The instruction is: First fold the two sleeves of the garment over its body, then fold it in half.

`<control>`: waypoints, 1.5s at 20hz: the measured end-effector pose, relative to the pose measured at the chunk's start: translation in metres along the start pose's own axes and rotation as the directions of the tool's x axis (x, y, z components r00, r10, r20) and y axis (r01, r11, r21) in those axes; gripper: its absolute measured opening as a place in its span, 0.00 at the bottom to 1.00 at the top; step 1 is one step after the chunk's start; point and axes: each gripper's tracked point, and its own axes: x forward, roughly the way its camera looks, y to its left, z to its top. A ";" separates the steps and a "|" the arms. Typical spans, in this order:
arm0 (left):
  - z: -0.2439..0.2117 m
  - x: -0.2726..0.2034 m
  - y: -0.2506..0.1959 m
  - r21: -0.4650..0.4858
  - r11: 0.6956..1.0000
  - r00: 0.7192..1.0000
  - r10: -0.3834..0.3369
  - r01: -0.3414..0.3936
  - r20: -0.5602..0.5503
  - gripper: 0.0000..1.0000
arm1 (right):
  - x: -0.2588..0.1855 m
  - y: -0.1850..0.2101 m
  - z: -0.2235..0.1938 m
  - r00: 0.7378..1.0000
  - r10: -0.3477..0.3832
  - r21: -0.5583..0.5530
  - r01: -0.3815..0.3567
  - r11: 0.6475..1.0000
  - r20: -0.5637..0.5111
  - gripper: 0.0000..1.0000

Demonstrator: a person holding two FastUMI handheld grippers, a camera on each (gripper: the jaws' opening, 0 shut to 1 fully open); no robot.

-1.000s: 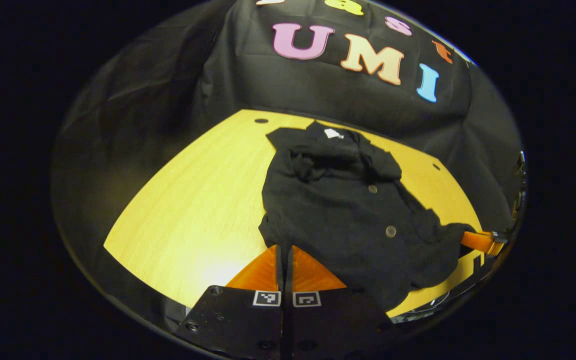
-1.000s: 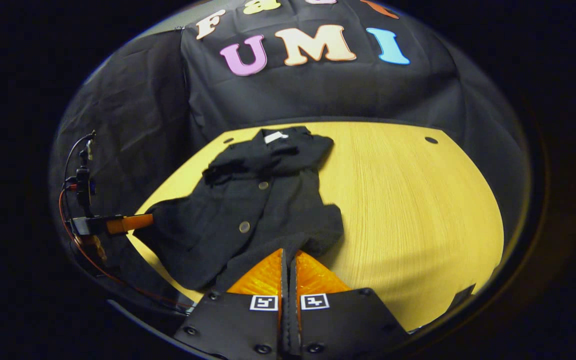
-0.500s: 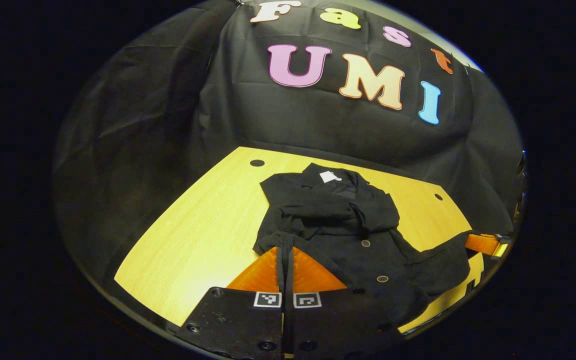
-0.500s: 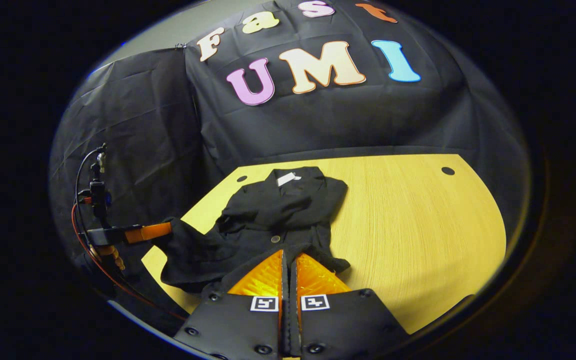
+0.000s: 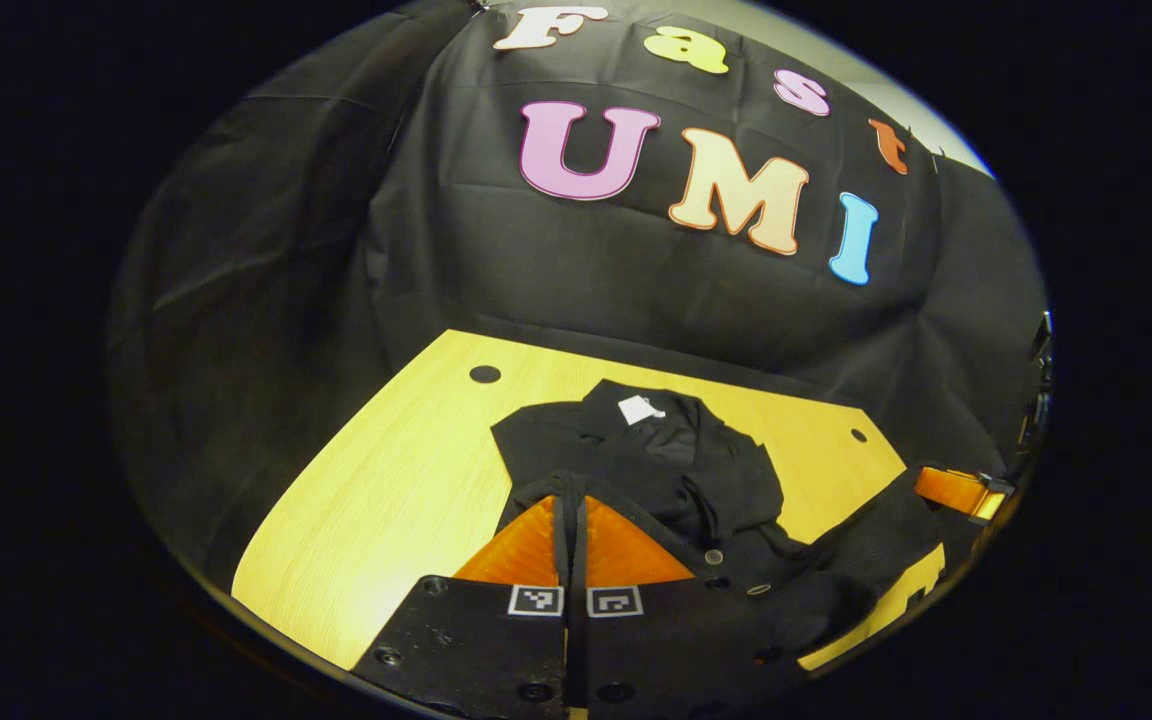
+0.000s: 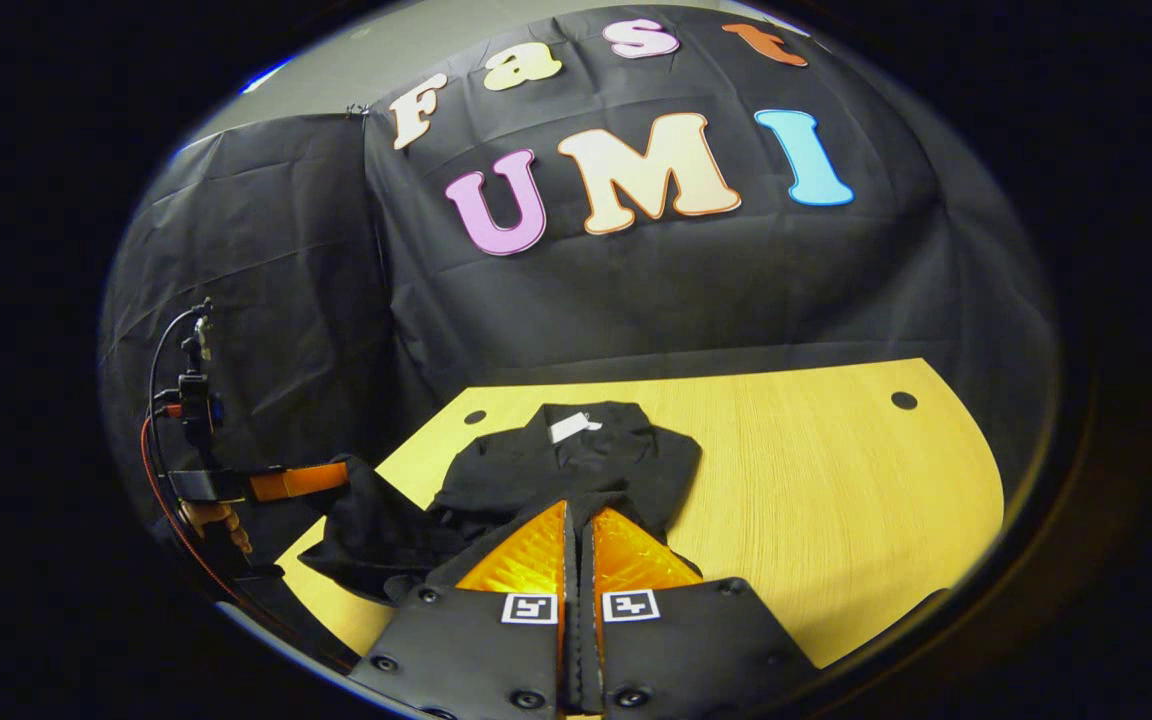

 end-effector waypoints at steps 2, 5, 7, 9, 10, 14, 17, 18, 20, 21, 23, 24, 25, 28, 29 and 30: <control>0.011 0.013 0.003 0.009 1.000 1.000 -0.008 0.008 0.012 0.00 | 0.012 -0.001 0.015 1.000 -0.007 0.000 0.007 1.000 0.025 0.02; 0.021 0.034 0.008 0.007 1.000 1.000 -0.015 0.014 0.010 0.00 | 0.031 -0.003 0.031 0.999 -0.021 -0.002 0.021 1.000 0.043 0.05; 0.026 0.047 0.015 -0.003 1.000 1.000 -0.011 0.011 0.003 0.00 | 0.043 -0.006 0.041 0.998 -0.034 -0.001 0.034 0.999 0.054 0.02; 0.031 0.060 0.020 -0.007 1.000 1.000 -0.012 0.012 0.000 0.00 | 0.054 -0.011 0.049 0.997 -0.051 -0.001 0.051 0.999 0.062 0.02; 0.036 0.066 0.022 -0.004 1.000 1.000 -0.013 0.013 0.003 0.00 | 0.059 -0.013 0.053 0.996 -0.058 0.002 0.058 0.998 0.065 0.02; 0.052 0.093 0.026 0.007 1.000 0.999 -0.024 0.024 0.037 0.00 | 0.080 -0.025 0.063 0.993 -0.099 0.012 0.098 0.995 0.066 0.02; 0.048 0.114 0.031 0.043 0.999 0.999 -0.030 0.029 0.019 0.00 | 0.096 -0.037 0.065 0.990 -0.134 0.026 0.133 0.991 0.050 0.02; 0.046 0.119 0.032 0.050 0.998 0.999 -0.031 0.030 0.010 0.00 | 0.102 -0.042 0.065 0.988 -0.147 0.033 0.146 0.989 0.042 0.02; 0.044 0.130 0.039 0.060 0.998 1.000 -0.023 0.023 0.001 0.00 | 0.112 -0.051 0.063 0.984 -0.177 0.046 0.176 0.983 0.021 0.02; 0.042 0.136 0.045 0.064 0.998 1.000 -0.016 0.016 -0.002 0.00 | 0.115 -0.056 0.064 0.981 -0.192 0.052 0.191 0.980 0.017 0.02; 0.037 0.143 0.052 0.068 0.998 1.000 -0.003 0.004 -0.017 0.00 | 0.122 -0.062 0.062 0.977 -0.215 0.056 0.215 0.975 0.002 0.02; 0.035 0.147 0.053 0.070 0.998 1.000 -0.003 0.004 -0.024 0.00 | 0.124 -0.064 0.062 0.975 -0.222 0.056 0.222 0.973 -0.003 0.02; 0.033 0.151 0.054 0.073 0.997 1.000 -0.001 0.003 -0.027 0.00 | 0.127 -0.064 0.060 0.974 -0.227 0.056 0.227 0.972 -0.011 0.02; 0.049 0.158 0.076 0.114 0.985 0.992 0.123 -0.126 0.029 0.00 | 0.129 -0.076 0.061 0.953 -0.302 0.044 0.302 0.952 -0.002 0.07; 0.064 0.158 0.094 0.134 0.967 0.974 0.203 -0.216 0.103 0.29 | 0.127 -0.080 0.070 0.941 -0.334 0.029 0.333 0.942 0.047 0.30; 0.083 0.147 0.094 0.133 0.958 0.957 0.228 -0.254 0.180 0.58 | 0.120 -0.078 0.085 0.929 -0.354 0.024 0.354 0.935 0.111 0.52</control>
